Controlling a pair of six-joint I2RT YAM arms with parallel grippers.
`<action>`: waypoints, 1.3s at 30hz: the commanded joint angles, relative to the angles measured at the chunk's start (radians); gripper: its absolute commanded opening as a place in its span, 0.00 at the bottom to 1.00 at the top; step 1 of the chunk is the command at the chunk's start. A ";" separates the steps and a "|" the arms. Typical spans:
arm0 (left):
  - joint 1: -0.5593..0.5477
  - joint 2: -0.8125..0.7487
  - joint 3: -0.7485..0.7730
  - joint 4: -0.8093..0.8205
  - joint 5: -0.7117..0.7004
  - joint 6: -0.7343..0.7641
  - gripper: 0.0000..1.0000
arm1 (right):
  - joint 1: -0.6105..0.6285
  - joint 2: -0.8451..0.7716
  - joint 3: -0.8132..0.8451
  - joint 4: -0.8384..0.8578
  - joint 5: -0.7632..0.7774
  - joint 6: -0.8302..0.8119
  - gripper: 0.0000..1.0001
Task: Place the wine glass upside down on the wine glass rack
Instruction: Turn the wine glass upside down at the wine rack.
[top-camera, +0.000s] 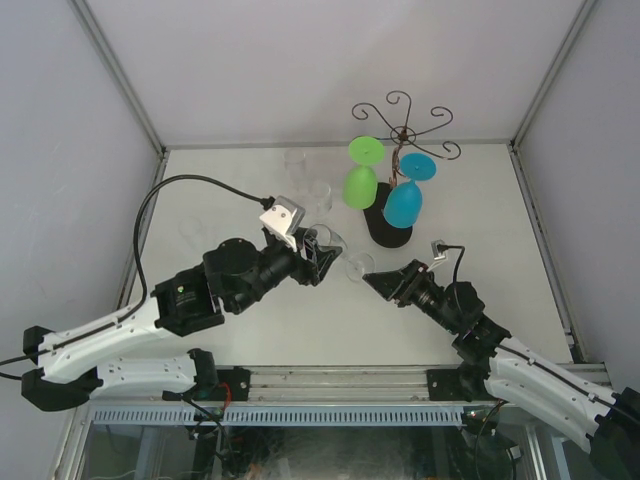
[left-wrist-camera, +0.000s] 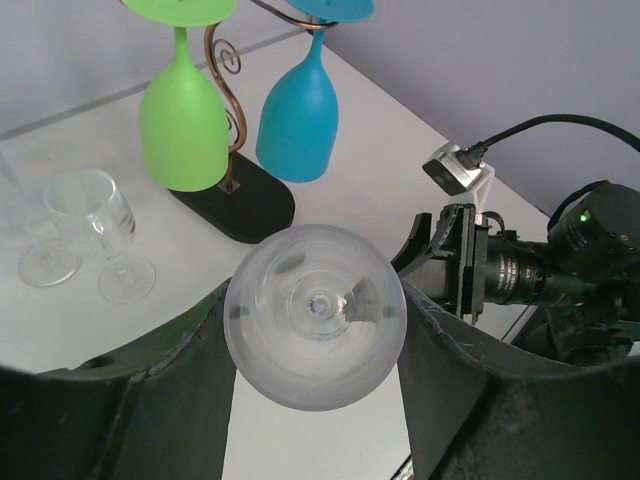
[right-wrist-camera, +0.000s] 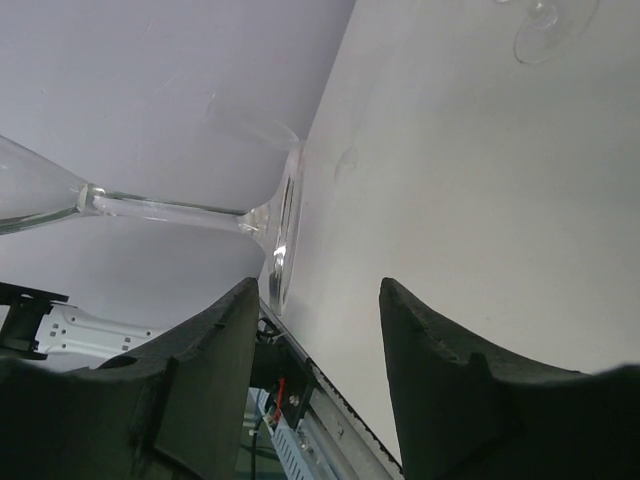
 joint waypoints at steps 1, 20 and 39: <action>-0.012 -0.019 -0.012 0.099 0.019 -0.019 0.00 | -0.006 -0.007 0.001 0.072 0.015 0.014 0.50; -0.017 -0.034 -0.054 0.128 0.035 -0.046 0.00 | -0.006 0.011 0.003 0.120 0.014 0.017 0.21; -0.019 -0.061 -0.070 0.139 0.039 -0.045 0.49 | -0.012 -0.028 0.005 0.066 0.071 0.038 0.00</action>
